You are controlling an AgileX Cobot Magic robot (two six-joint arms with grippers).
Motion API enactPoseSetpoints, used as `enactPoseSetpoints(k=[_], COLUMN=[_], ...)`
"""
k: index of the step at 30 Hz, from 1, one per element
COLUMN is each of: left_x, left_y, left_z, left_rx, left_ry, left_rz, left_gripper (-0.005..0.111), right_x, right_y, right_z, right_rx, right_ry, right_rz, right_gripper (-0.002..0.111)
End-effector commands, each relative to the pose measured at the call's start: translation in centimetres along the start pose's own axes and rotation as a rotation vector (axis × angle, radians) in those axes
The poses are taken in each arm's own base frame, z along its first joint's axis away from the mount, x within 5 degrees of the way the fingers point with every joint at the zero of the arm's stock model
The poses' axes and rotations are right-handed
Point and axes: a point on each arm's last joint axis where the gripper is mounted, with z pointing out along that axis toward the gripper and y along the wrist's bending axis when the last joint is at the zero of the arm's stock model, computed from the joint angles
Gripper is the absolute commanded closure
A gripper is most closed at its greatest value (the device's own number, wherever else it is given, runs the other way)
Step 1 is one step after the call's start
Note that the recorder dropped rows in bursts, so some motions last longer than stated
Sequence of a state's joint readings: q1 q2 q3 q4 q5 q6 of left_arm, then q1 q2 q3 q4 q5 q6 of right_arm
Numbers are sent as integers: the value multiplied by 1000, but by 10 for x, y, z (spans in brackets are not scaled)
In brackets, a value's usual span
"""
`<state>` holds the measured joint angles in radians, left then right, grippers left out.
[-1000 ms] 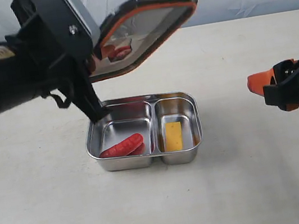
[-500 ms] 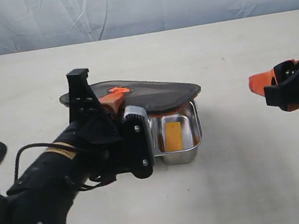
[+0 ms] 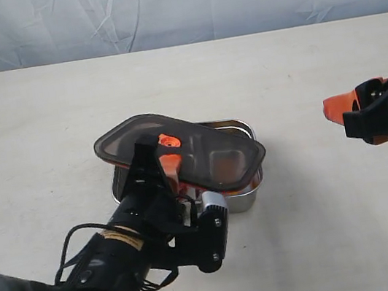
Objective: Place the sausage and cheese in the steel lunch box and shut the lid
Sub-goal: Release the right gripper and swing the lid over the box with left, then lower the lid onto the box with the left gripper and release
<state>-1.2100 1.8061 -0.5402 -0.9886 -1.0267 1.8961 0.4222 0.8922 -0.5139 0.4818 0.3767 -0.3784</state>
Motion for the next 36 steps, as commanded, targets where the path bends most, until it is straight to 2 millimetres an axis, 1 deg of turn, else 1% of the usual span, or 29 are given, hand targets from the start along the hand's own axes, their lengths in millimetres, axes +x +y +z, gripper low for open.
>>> enactPoseSetpoints(k=[1,3,5,7,12,15,25,30,34,36], left_x=[2,3,3,3,-1,-1,-1,-9,-11,-11], left_y=[-9,-9,-10,-12,-21,-20,-21,-20,-13,-13], left_z=[1,1,1,1,0,0,0,1,5,5], left_rx=[34,39,44,65,167,160,164,190,153,160], left_ry=[38,53,57,49,15,19,15,-41,-10,-4], left_rz=[-11,-22,-25,-28,-34,-59,-58,-46,-87,-95], left_gripper=[107,106,101,95,70,62,47,47,47,45], right_x=[-2,-2,-2,-2,-2,-1,-1,-1,-1,-1], right_y=[-1,-1,-1,-1,-1,0,0,0,0,0], right_z=[-2,-2,-2,-2,-2,-2,-2,-2,-2,-2], right_rx=[7,7,7,7,7,5,5,5,5,5], right_ry=[-18,-18,-18,-18,-18,-13,-13,-13,-11,-11], right_rz=[-3,-3,-3,0,0,0,0,3,6,6], right_gripper=[46,46,46,46,46,46,46,46,46,46])
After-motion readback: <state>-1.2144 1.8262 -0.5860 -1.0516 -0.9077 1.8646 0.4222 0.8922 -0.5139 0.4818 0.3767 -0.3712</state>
